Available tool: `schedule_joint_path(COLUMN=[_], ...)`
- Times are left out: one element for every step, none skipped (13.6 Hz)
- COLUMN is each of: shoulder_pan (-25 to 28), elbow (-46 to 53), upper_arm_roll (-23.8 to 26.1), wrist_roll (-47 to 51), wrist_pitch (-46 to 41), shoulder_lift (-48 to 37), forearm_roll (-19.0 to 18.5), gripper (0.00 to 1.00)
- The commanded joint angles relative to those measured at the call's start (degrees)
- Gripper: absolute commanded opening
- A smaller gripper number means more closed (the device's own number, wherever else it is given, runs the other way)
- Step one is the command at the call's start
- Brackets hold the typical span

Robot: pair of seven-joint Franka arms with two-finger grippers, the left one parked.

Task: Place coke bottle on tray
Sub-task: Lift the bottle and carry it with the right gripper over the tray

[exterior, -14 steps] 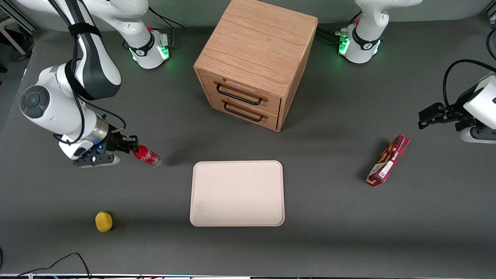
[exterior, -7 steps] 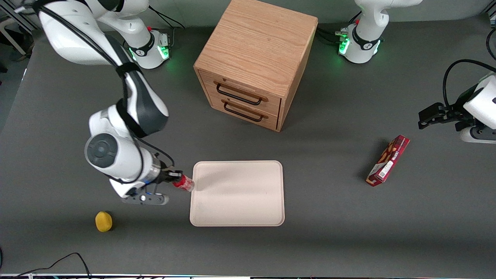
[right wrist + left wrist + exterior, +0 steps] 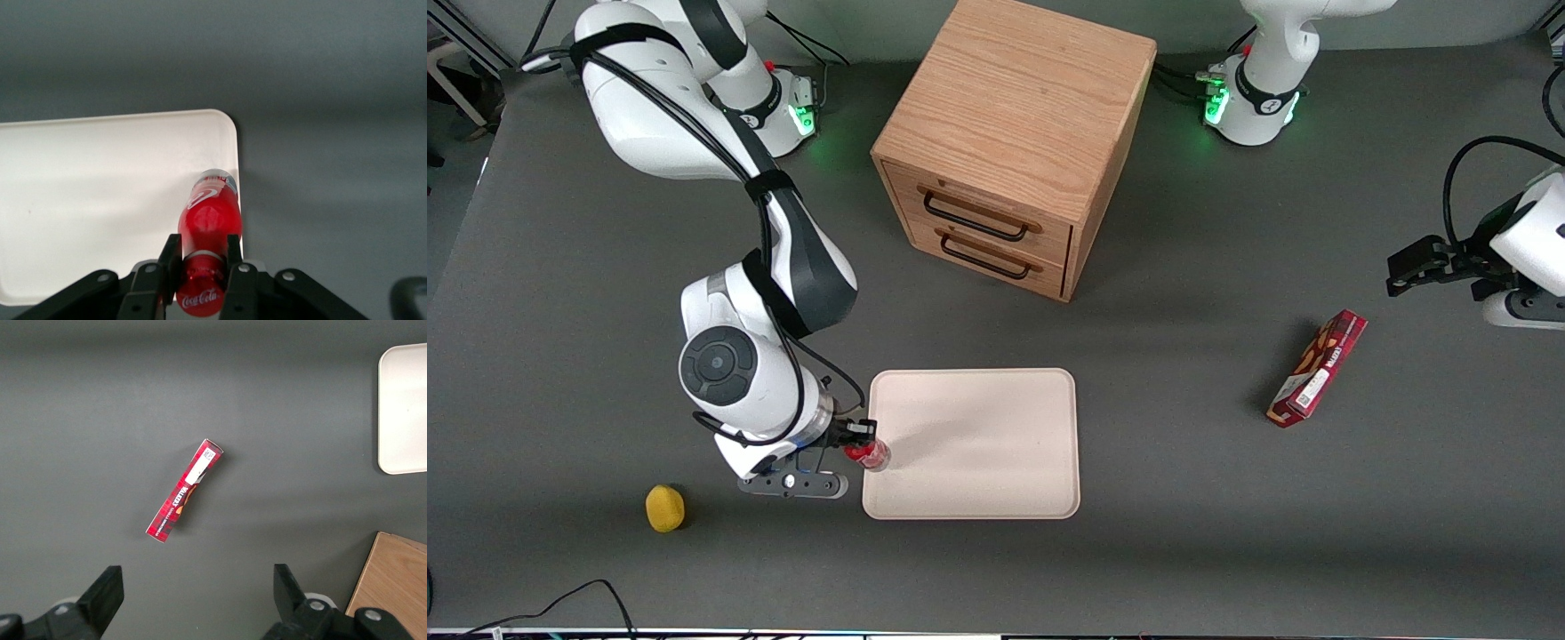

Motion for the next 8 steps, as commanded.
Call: schedule_joint_path(shoulder_pan=[1.43,1.87,2.66,2.66,2.66,2.32,2.40,2.40], elbow=[3.85,3.85,3.76,3.67,3.50,3.23,2.27,1.74], upper_arm_roll=[-0.41,-0.41,-0.41,-0.41,-0.41,-0.41,-0.41,-0.41], wrist_roll=[1.80,2.50,3.99,4.18,4.18,4.27,4.09,4.18], wrist_pitch=[1.98,3.13,4.36,5.15,5.60,5.69,5.69,5.77], shoulder_lift=[2.42,3.20,3.82,4.43,4.96,5.23,5.58,5.58], forearm_roll=[-1.02,-1.02,-1.02,-1.02,-1.02,-1.02,-1.02,-1.02], gripper=[0.00,0.00,0.00,0.00,0.00,0.00,0.00,0.00])
